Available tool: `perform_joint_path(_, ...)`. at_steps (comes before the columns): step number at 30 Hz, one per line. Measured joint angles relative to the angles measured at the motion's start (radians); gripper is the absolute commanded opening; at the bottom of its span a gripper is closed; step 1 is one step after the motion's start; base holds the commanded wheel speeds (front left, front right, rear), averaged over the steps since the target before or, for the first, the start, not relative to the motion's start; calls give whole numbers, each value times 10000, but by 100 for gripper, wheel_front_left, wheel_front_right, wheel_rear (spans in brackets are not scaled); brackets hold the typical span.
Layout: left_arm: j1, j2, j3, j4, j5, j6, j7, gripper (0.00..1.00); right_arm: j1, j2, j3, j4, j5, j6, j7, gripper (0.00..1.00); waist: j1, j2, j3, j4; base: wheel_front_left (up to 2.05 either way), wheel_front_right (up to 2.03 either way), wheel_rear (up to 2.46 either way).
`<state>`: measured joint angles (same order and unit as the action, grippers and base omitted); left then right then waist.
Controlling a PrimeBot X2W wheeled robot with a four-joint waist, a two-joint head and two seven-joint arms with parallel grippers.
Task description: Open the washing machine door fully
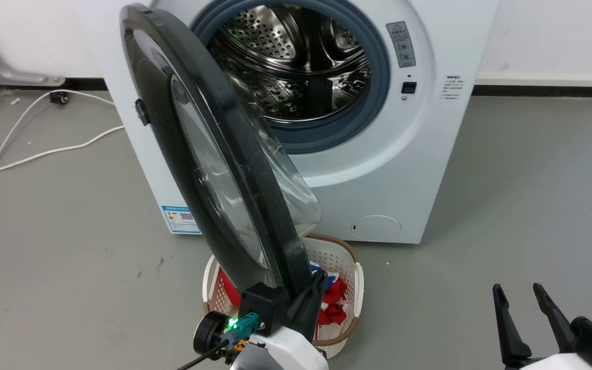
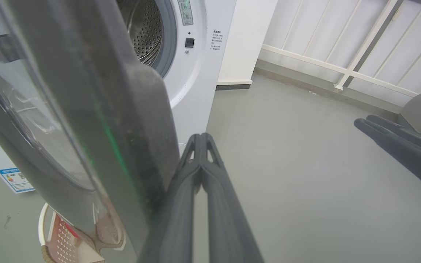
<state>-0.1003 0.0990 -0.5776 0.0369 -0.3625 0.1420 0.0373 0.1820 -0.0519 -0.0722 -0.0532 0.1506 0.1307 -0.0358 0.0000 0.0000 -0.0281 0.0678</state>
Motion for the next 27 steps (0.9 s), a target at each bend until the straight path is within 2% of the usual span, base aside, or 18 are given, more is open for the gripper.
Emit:
perform_joint_path(18, 613, 251, 92, -780, 2, 516, -77, 0, -18, 4, -142, 263, 98, 0, -73, 100, 0, 0, -59, 1214, 0, 0, 0)
perform_joint_path(27, 771, 554, 554, -986, -27, 911, -198, 0, -84, 6, -176, 472, 161, 0, -161, 100, 0, 0, -3, 1995, 0, 0, 0)
